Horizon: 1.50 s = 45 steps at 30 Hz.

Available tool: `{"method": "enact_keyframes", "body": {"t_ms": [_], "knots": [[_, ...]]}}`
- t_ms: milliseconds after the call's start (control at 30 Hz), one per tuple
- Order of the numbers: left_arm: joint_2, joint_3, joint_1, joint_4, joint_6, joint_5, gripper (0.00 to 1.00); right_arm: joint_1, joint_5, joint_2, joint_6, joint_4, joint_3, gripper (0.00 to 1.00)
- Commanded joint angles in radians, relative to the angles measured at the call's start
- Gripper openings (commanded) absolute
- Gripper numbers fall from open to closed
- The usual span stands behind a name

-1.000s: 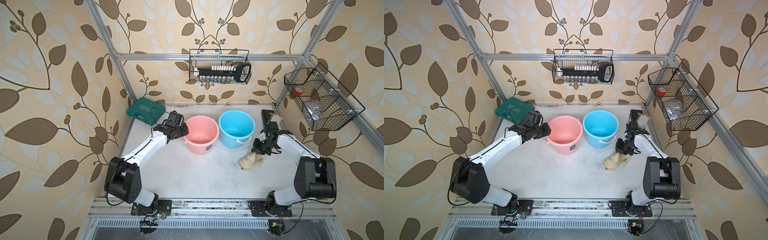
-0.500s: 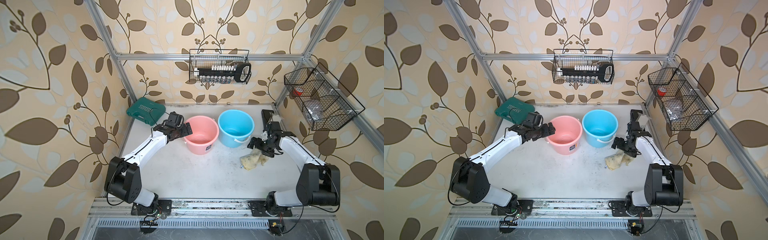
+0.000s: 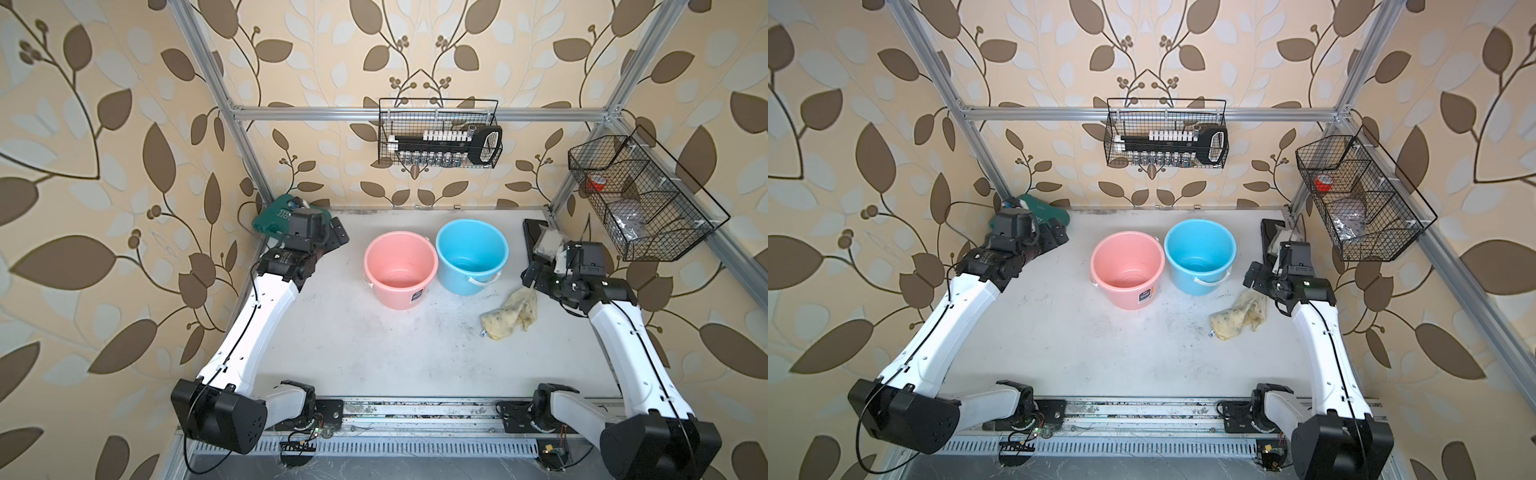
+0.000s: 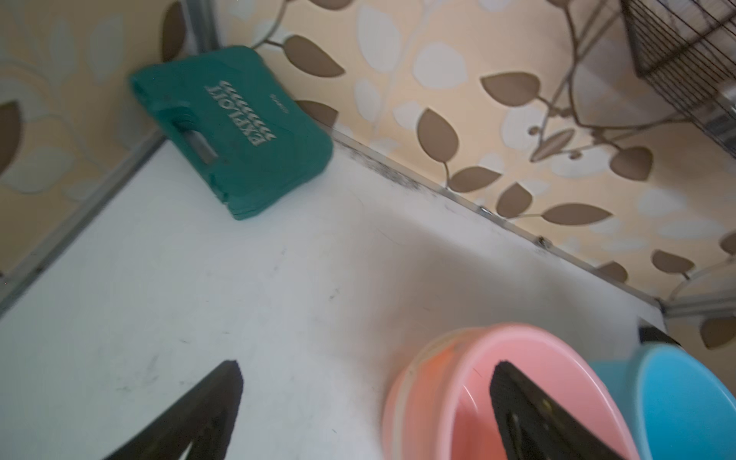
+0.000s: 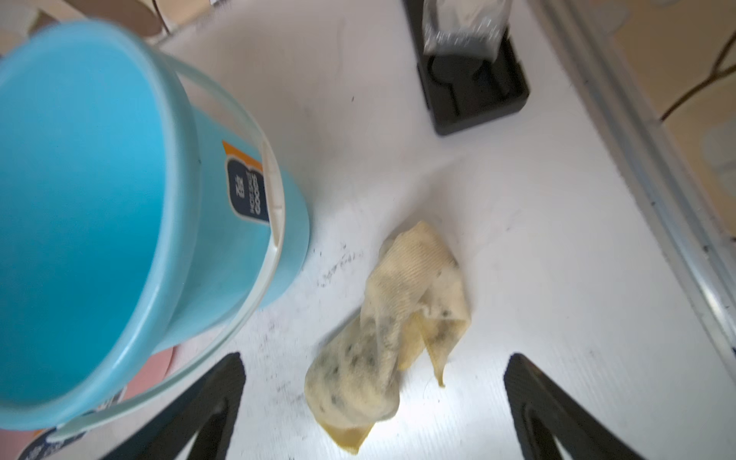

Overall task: Wipe the inside of the bucket with a cloth
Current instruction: Reset both arms

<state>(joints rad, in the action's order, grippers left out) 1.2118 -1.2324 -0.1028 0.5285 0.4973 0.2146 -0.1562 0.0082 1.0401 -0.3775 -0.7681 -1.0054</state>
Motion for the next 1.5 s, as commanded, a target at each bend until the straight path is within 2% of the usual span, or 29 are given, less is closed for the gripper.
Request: {"method": "enact_keyframes", "body": {"t_ms": [0, 100, 233, 433, 500, 567, 633, 800, 933, 1000, 1167, 1233, 1300, 1333, 1400, 1467], "knots": [[-0.004, 0.138, 0.135, -0.042, -0.016, 0.059, 0.99, -0.014, 0.093, -0.056, -0.012, 0.194, 0.089, 0.99], [0.021, 0.253, 0.221, -0.139, -0.005, 0.022, 0.99, -0.016, 0.089, -0.082, 0.027, 0.392, 0.200, 0.99], [0.074, 0.383, 0.226, -0.283, -0.032, 0.083, 0.99, -0.013, 0.001, -0.054, 0.177, 0.723, 0.383, 0.99], [0.108, 0.585, 0.227, -0.620, -0.096, 0.138, 0.99, -0.013, 0.093, 0.028, 0.190, 1.022, 0.538, 0.99], [0.148, 0.606, 0.226, -0.693, -0.124, 0.124, 0.99, -0.013, 0.057, 0.049, 0.158, 1.142, 0.588, 0.99], [0.177, 0.583, 0.221, -0.673, -0.164, 0.104, 0.99, -0.012, 0.027, 0.080, 0.148, 1.231, 0.620, 0.99], [0.202, 0.605, 0.203, -0.714, -0.206, 0.106, 0.99, -0.011, 0.040, 0.123, 0.166, 1.281, 0.636, 0.99], [0.210, 0.690, 0.134, -0.912, -0.323, 0.069, 0.99, -0.011, 0.021, 0.243, 0.170, 1.476, 0.700, 0.99], [0.252, 0.737, 0.071, -1.048, -0.430, 0.022, 0.99, -0.007, 0.027, 0.292, 0.184, 1.538, 0.702, 0.99], [0.283, 0.743, 0.024, -1.095, -0.481, 0.034, 0.99, -0.005, 0.027, 0.326, 0.184, 1.582, 0.708, 0.99], [0.276, 0.753, 0.013, -1.106, -0.501, 0.012, 0.99, 0.059, 0.059, 0.345, 0.246, 1.595, 0.701, 0.99], [0.267, 0.774, 0.003, -1.138, -0.510, 0.021, 0.99, 0.106, 0.128, 0.383, 0.269, 1.685, 0.731, 0.99], [0.263, 0.791, 0.003, -1.164, -0.513, 0.012, 0.99, 0.120, 0.147, 0.454, 0.278, 1.807, 0.754, 0.99], [0.262, 0.788, 0.003, -1.161, -0.512, 0.011, 0.99, 0.125, 0.145, 0.465, 0.284, 1.817, 0.751, 0.99], [0.260, 0.792, 0.003, -1.163, -0.515, 0.001, 0.99, 0.129, 0.141, 0.433, 0.285, 1.713, 0.723, 0.99], [0.254, 0.807, 0.004, -1.186, -0.526, -0.021, 0.99, 0.131, 0.133, 0.454, 0.296, 1.718, 0.709, 0.99]]}}
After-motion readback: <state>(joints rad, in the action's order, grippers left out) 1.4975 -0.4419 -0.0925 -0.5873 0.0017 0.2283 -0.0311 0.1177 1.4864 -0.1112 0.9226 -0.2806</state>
